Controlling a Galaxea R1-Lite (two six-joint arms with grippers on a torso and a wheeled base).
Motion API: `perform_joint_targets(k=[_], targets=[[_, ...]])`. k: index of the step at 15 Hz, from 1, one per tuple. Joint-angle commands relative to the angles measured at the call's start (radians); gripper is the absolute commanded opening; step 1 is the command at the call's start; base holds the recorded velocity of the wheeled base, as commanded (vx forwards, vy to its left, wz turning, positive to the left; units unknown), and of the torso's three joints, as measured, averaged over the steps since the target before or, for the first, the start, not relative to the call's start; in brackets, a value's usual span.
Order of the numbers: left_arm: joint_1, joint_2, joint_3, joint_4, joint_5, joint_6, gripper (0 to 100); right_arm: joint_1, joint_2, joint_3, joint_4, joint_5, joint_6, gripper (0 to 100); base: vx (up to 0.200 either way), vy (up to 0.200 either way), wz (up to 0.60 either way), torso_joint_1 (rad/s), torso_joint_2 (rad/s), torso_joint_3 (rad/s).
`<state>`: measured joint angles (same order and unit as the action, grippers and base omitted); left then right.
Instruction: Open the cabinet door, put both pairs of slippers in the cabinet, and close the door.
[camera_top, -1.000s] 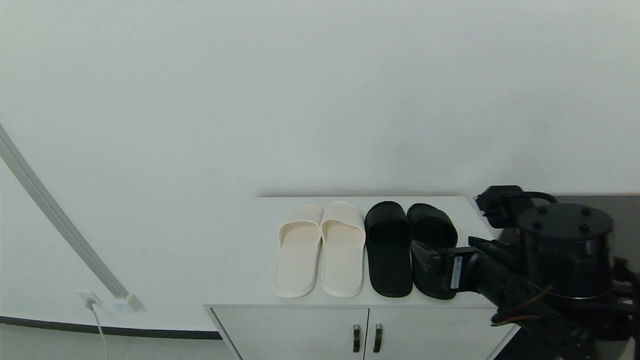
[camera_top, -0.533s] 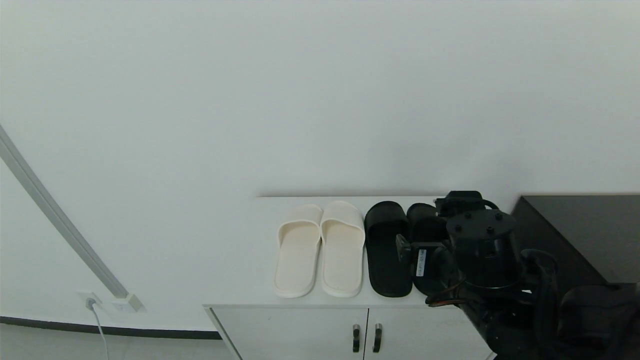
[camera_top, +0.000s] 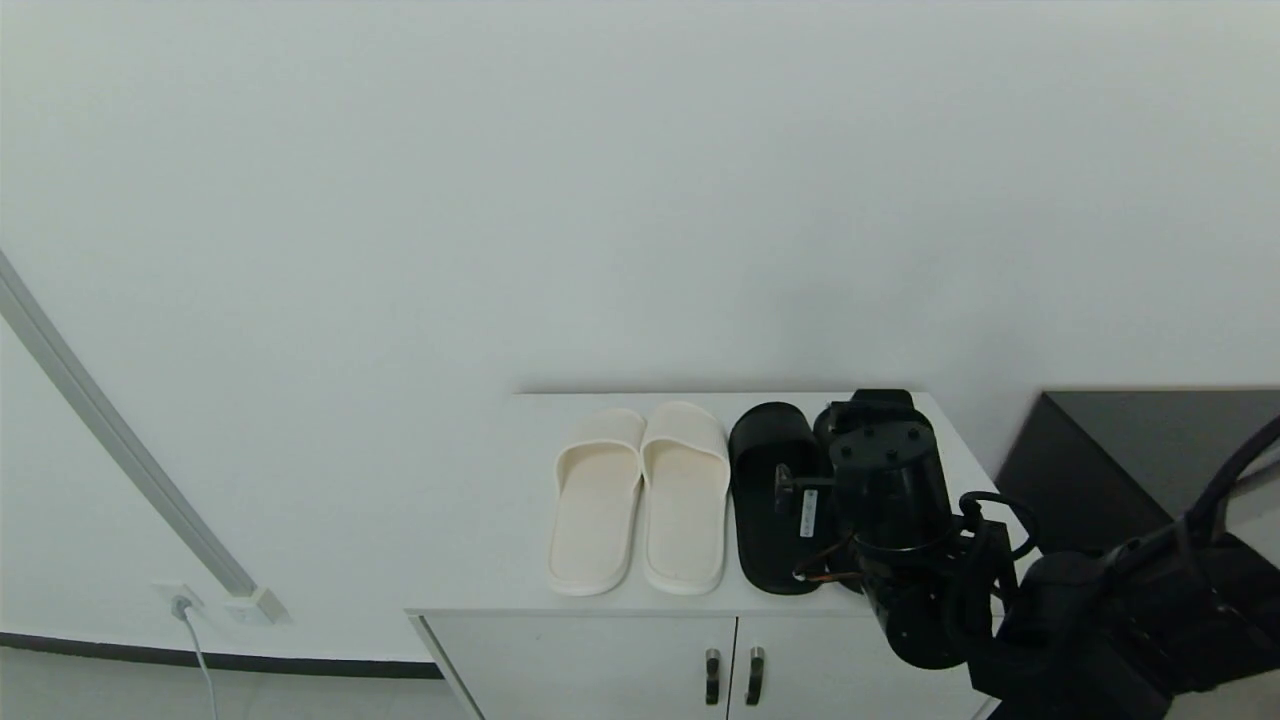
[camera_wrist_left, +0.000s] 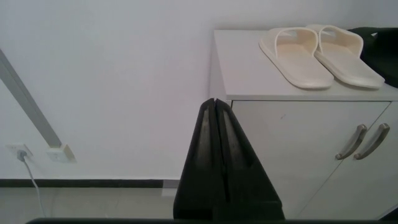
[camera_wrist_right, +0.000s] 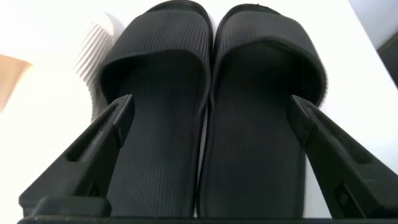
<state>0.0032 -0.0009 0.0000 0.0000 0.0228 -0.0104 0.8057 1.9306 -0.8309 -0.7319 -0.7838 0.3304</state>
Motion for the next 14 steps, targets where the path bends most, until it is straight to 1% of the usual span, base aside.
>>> perform_joint_targets(k=[1,5,10,14], targets=[[0.0,0.001,0.0,0.0,0.0,0.0,0,-0.019,0.037,-0.017,0.0,0.0,-0.001,100,0.0,0.0,0.0,0.0,0.0,0.0],[0.0,0.001,0.0,0.0,0.0,0.0,0,-0.066,0.105,-0.071,-0.017,0.0,-0.005,100,0.0,0.0,0.0,0.0,0.0,0.0],[0.0,0.001,0.0,0.0,0.0,0.0,0,-0.105,0.199,-0.154,-0.084,0.001,-0.057,100,0.0,0.0,0.0,0.0,0.0,0.0],[0.0,0.001,0.0,0.0,0.0,0.0,0,-0.142,0.255,-0.209,-0.084,0.005,-0.064,100,0.0,0.0,0.0,0.0,0.0,0.0]])
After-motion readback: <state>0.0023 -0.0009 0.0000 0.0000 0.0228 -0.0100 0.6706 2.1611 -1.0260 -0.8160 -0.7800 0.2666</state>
